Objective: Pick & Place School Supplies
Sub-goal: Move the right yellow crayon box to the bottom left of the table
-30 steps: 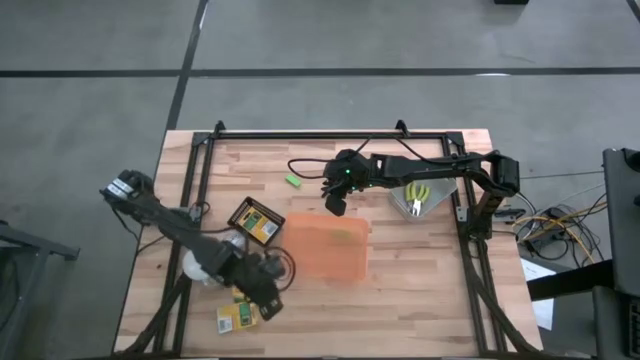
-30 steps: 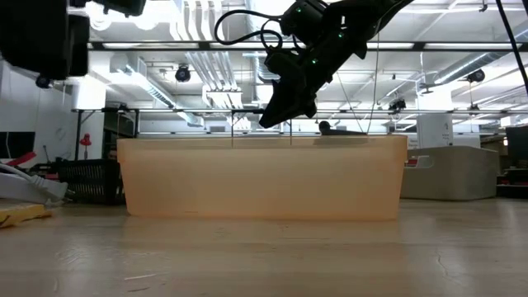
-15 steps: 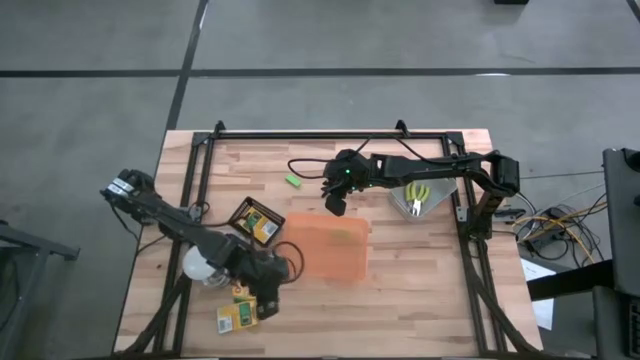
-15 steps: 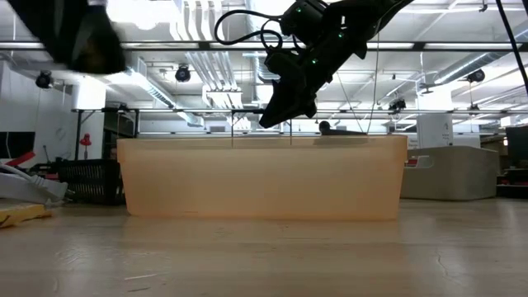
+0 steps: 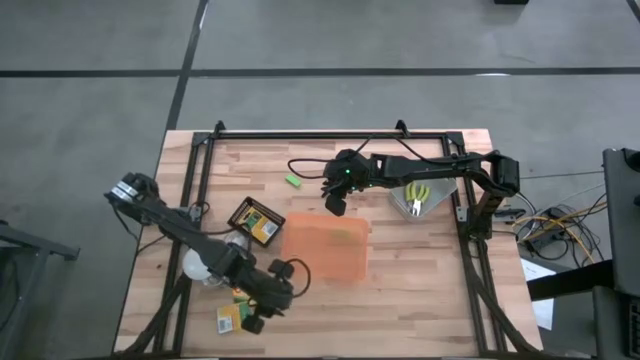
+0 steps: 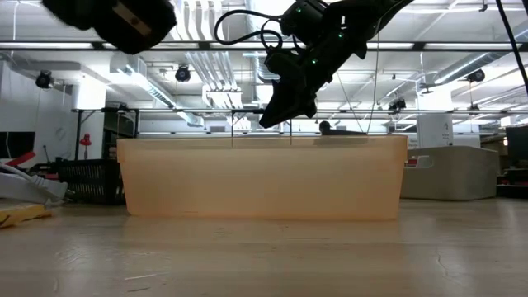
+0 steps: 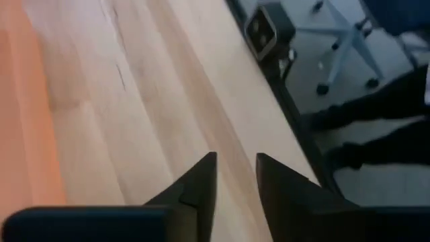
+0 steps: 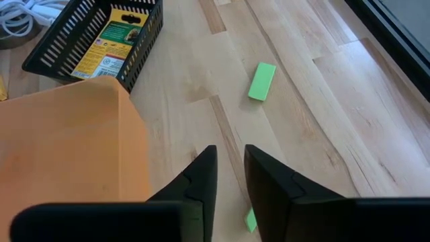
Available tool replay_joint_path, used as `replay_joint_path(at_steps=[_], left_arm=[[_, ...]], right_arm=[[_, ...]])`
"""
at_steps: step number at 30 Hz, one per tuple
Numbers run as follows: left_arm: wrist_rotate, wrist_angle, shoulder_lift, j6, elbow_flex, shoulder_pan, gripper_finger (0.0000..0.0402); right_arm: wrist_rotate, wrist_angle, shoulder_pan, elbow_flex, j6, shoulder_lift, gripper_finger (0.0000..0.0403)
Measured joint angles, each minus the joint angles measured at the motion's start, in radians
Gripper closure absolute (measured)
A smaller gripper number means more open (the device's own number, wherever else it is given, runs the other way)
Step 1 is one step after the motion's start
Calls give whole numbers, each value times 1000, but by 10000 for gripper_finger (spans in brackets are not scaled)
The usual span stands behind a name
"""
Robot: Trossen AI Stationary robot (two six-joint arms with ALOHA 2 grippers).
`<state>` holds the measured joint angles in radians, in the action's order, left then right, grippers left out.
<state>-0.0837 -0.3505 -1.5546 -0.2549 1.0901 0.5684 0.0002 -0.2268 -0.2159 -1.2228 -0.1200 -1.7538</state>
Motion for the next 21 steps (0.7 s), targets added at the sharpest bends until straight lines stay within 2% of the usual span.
replay_joint_path(at_steps=[5,9,12,16,21], left_arm=[[-20,-25,-4,-159,3,-17,241],[-181,-207,-3,-383,21,-48,221],[-271,-365,-1,-648,16,-57,219],[-271,-459,0,-905,-19,-35,223],[-257,-439,1,-1034,-74,0,229]], right_arm=[[0,0,0,0,0,0,332],[0,0,0,0,0,0,326],[0,0,0,0,0,0,322],[0,0,0,0,0,0,318],[0,0,0,0,0,0,324]])
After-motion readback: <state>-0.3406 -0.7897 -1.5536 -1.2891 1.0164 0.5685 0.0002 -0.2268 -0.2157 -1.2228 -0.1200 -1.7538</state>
